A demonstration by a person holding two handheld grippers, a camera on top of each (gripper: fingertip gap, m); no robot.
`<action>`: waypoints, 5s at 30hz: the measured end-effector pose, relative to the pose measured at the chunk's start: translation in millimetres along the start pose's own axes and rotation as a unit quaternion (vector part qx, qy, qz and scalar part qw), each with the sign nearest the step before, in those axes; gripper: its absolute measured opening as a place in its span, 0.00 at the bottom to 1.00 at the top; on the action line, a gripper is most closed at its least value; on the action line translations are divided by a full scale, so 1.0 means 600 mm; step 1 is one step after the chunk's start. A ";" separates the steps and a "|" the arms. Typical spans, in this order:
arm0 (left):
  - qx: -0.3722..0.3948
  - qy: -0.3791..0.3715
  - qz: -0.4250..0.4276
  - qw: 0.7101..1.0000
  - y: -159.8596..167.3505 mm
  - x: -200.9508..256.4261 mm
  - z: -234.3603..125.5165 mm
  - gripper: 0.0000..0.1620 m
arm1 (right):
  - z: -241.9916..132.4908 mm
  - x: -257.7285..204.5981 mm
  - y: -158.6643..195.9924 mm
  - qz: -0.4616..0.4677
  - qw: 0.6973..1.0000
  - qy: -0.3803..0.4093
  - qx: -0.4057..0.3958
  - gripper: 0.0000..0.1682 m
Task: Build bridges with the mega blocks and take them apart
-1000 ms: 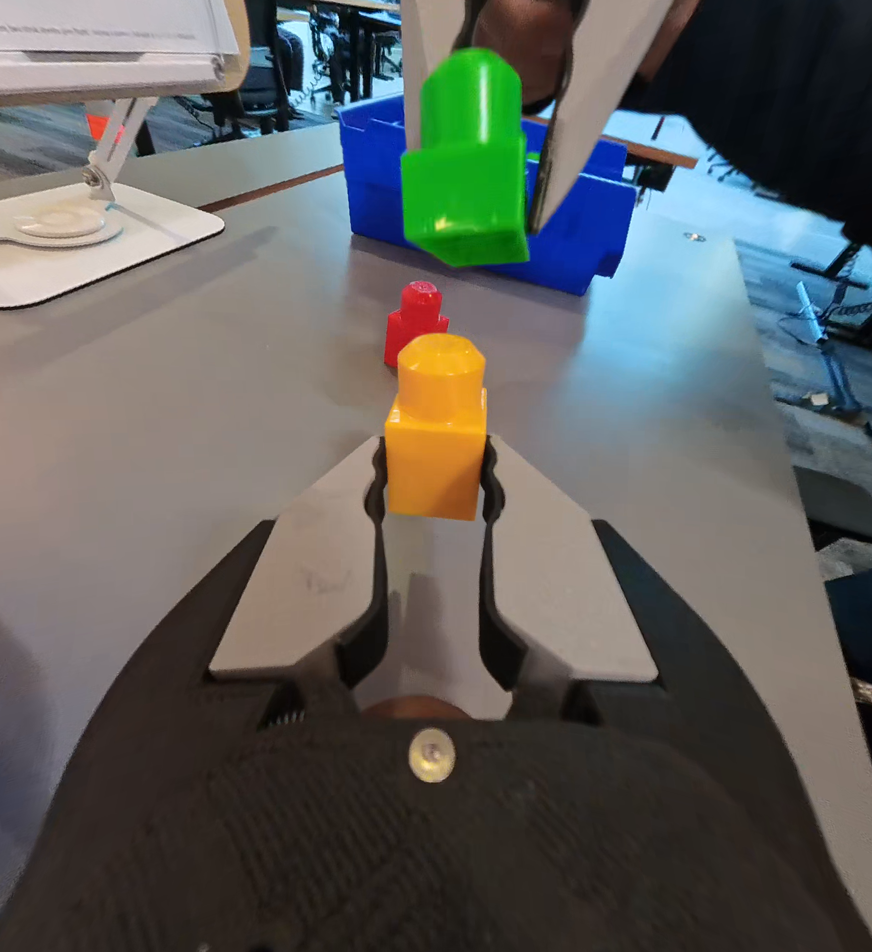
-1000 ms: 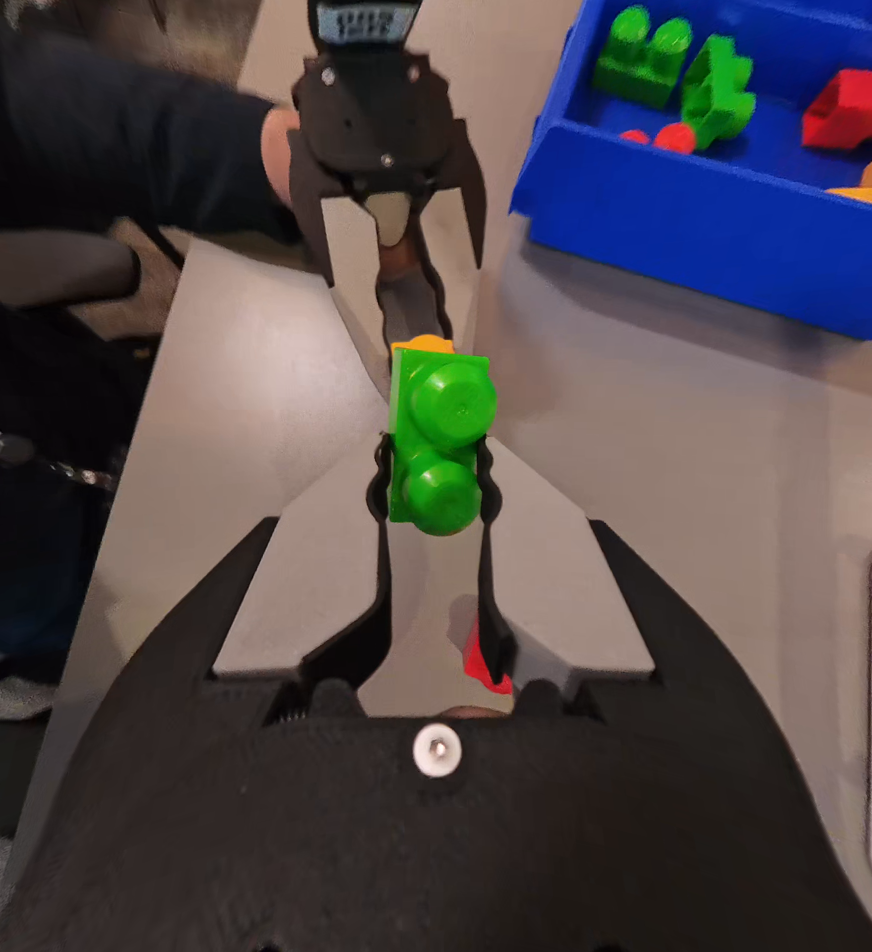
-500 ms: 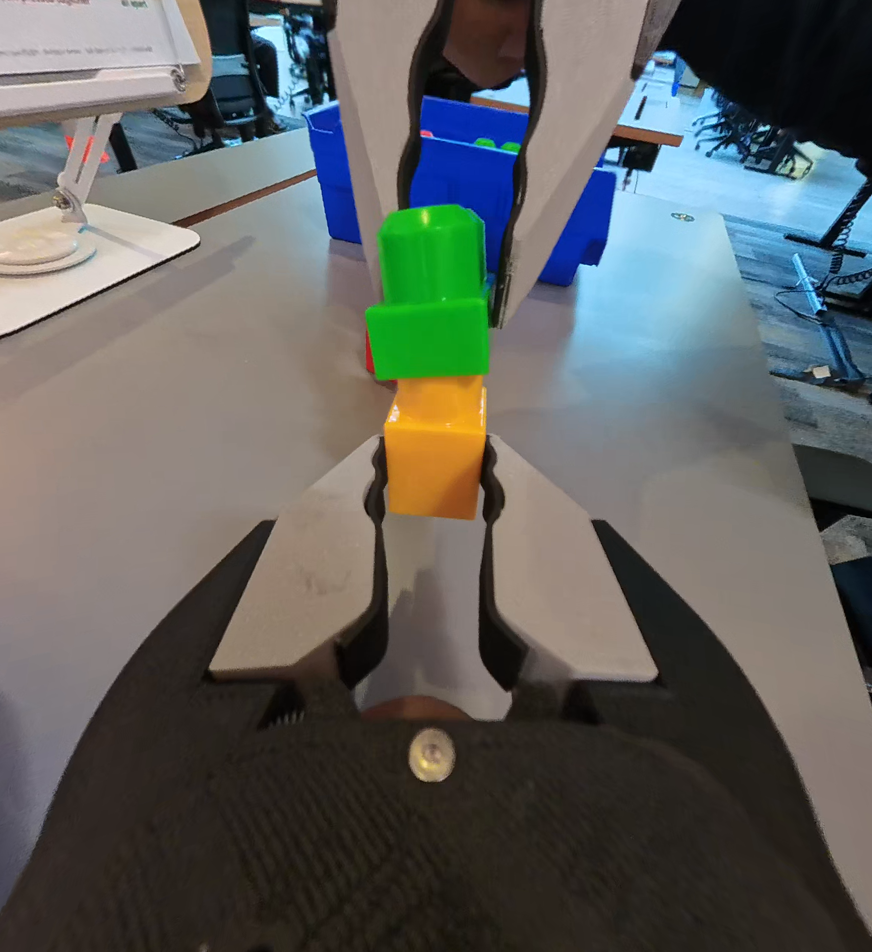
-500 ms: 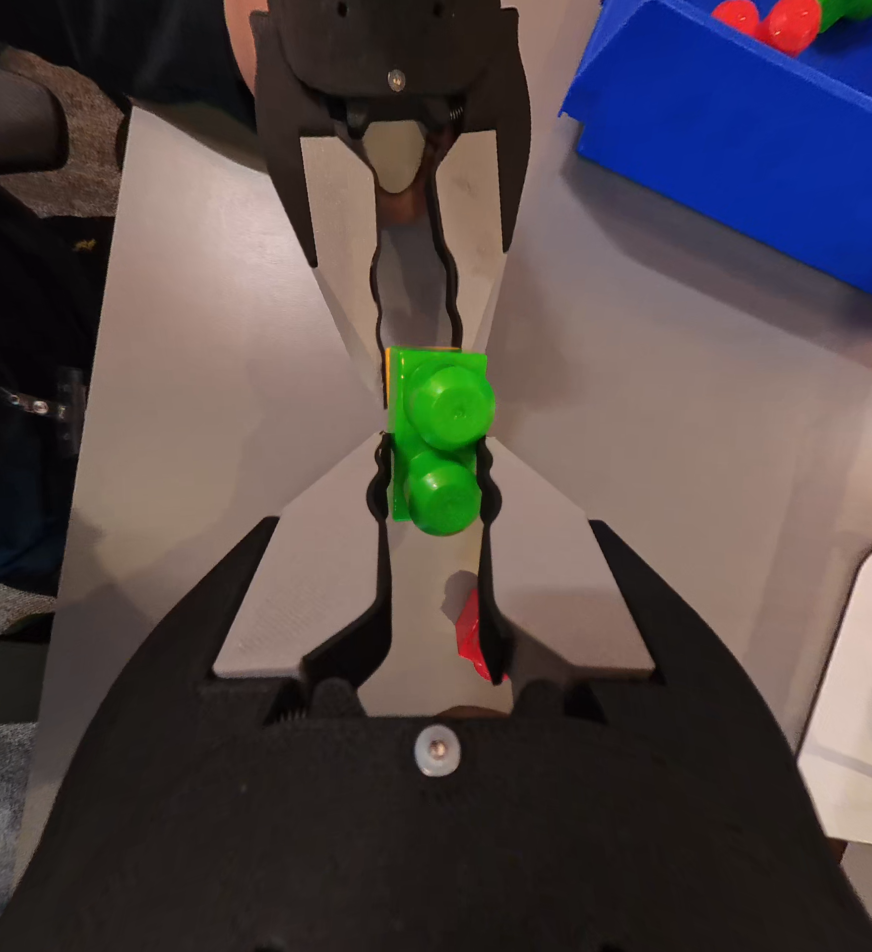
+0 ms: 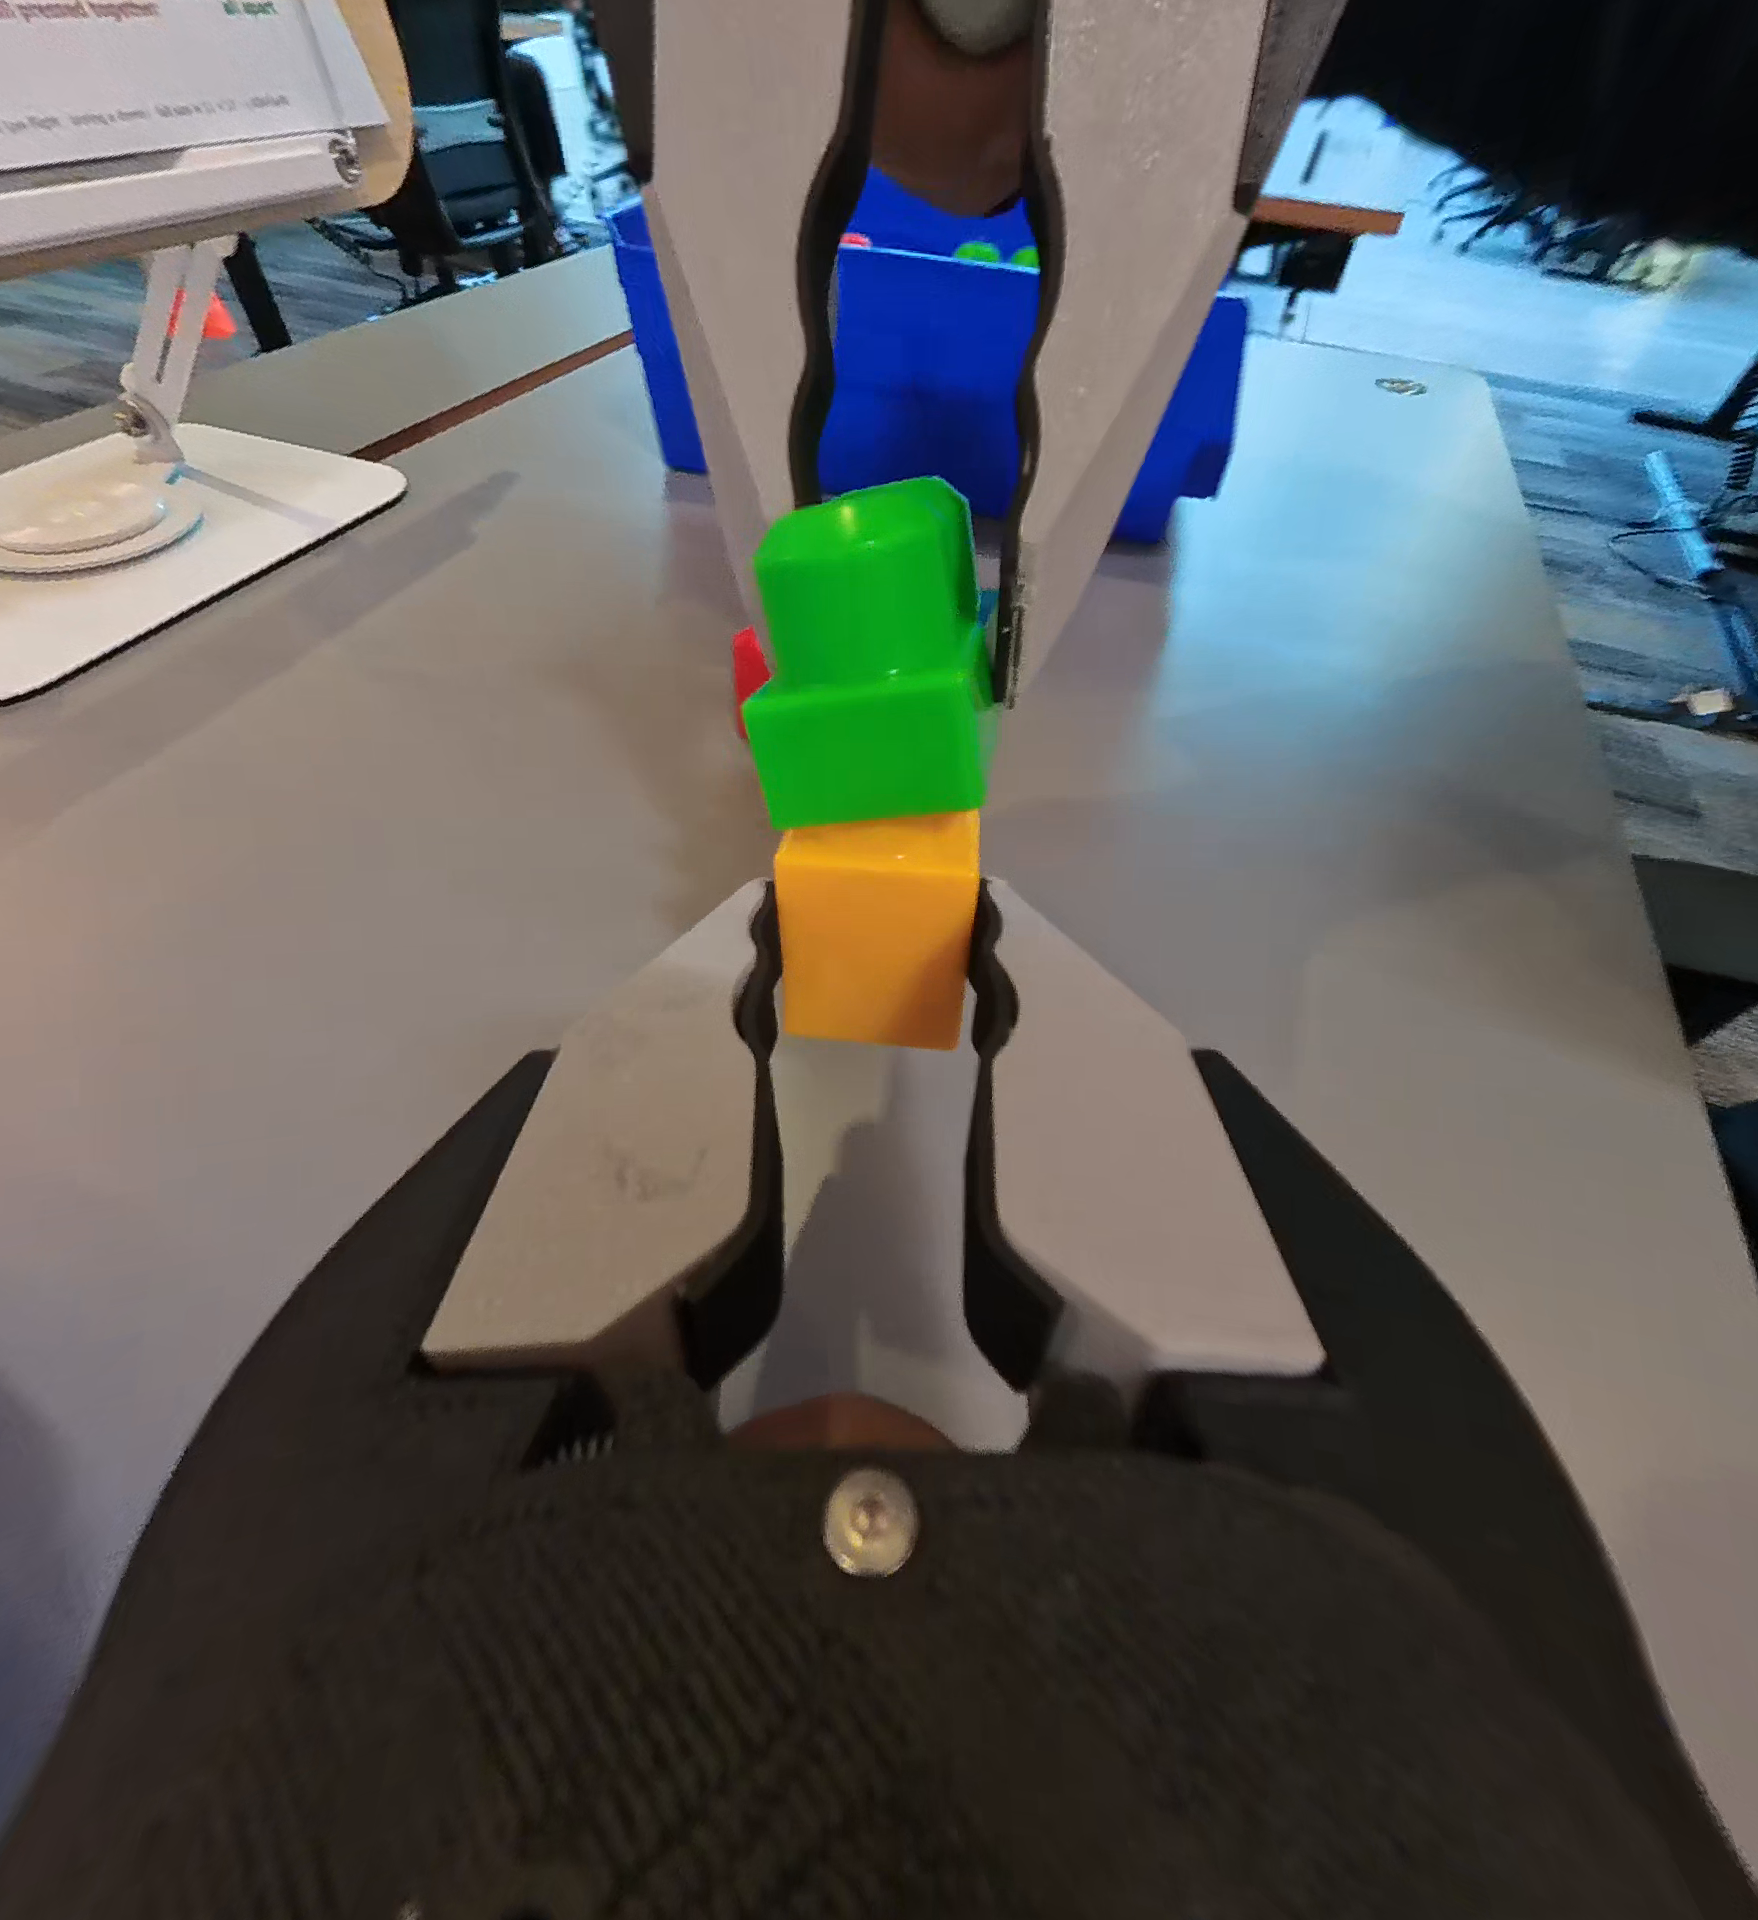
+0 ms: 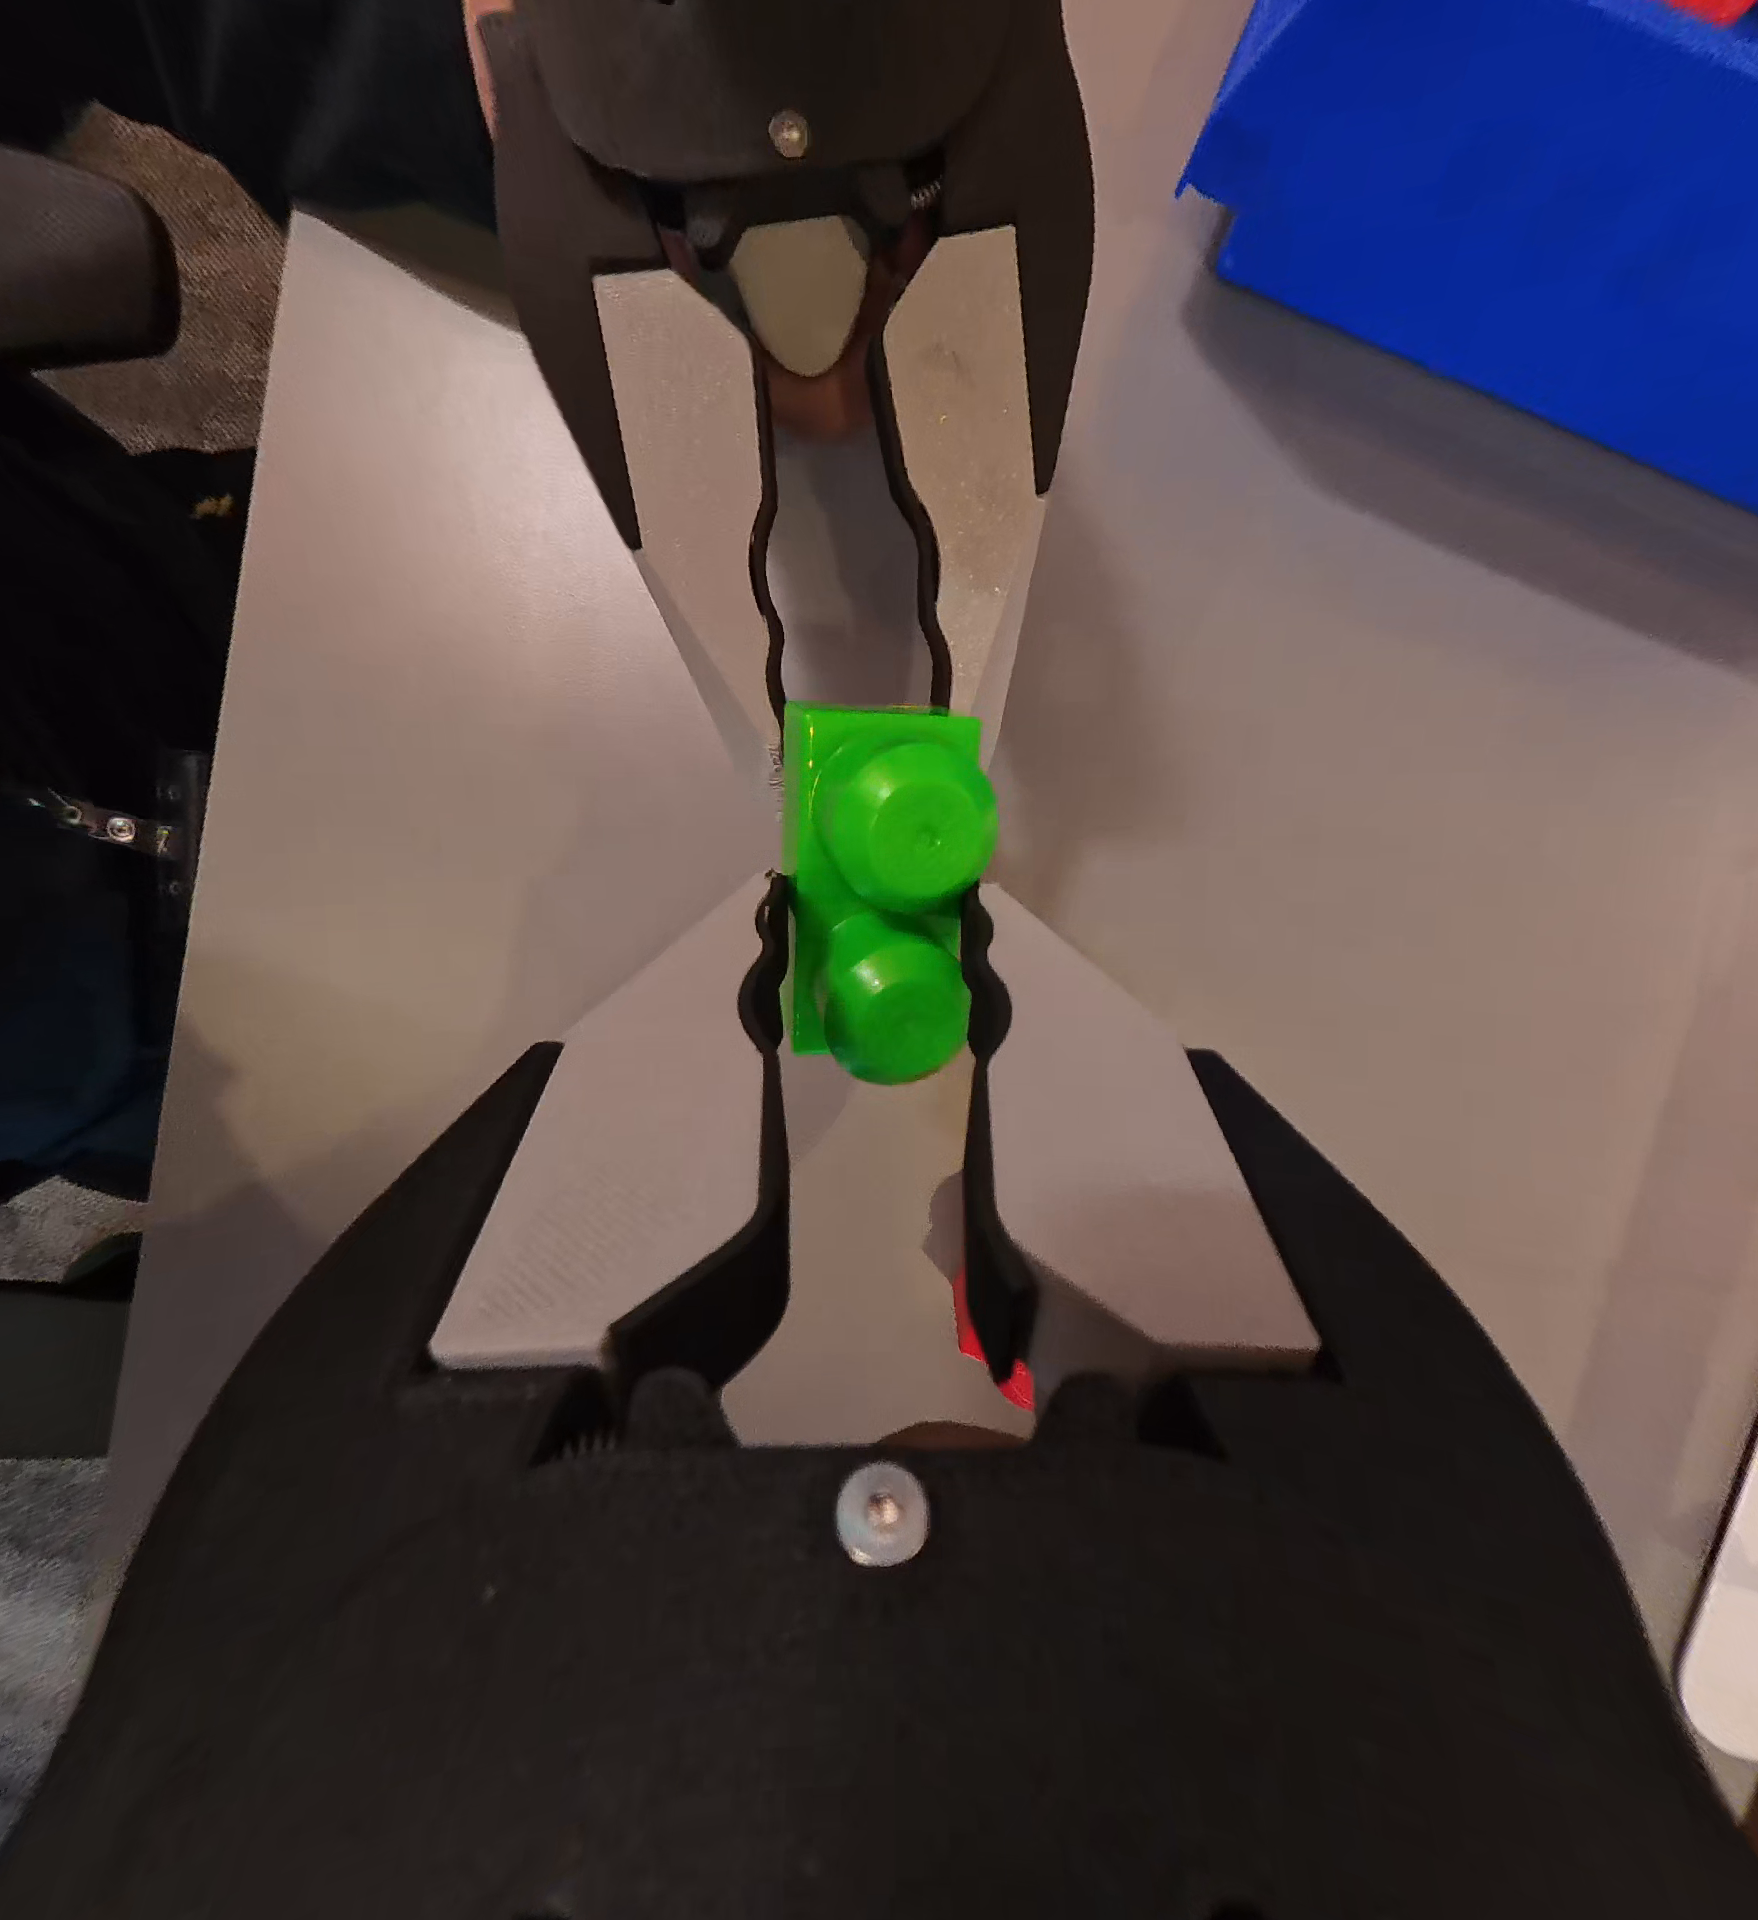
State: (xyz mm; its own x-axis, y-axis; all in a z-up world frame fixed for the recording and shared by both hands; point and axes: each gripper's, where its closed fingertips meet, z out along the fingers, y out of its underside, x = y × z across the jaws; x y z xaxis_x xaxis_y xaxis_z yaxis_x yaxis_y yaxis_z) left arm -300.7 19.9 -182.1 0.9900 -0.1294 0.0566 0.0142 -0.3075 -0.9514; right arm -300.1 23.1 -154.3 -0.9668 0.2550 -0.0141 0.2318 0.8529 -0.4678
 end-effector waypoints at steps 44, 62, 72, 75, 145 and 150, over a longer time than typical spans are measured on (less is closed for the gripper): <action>0.008 -0.002 -0.022 1.000 -0.010 0.000 -0.002 0.20 | -0.006 0.005 -0.032 0.023 0.998 0.043 0.047 0.19; -0.024 -0.002 0.021 0.999 0.002 0.018 0.011 0.20 | 0.007 -0.020 -0.013 -0.052 0.996 -0.006 -0.069 0.17; -0.036 0.011 0.035 0.999 0.009 0.030 0.018 0.20 | 0.013 -0.033 -0.008 -0.092 0.991 -0.025 -0.089 0.17; -0.032 0.001 0.026 0.999 0.007 0.022 0.016 0.20 | 0.013 -0.026 -0.009 -0.045 0.996 -0.020 -0.070 0.18; 0.084 0.064 -0.159 0.982 -0.034 -0.009 -0.010 0.21 | -0.026 0.024 -0.013 0.199 0.915 -0.024 0.350 0.20; 0.080 0.064 -0.149 0.984 -0.032 -0.007 -0.006 0.23 | -0.023 0.019 -0.007 0.192 0.920 -0.024 0.339 0.20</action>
State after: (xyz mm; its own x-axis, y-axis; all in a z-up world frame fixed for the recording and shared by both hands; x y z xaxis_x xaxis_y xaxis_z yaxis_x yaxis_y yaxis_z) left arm -305.8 22.8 -162.7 0.9130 -0.1759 0.3681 0.3333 -0.1986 -0.9217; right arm -310.8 28.9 -140.2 -0.8347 0.4442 -0.3256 0.4534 0.2184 -0.8641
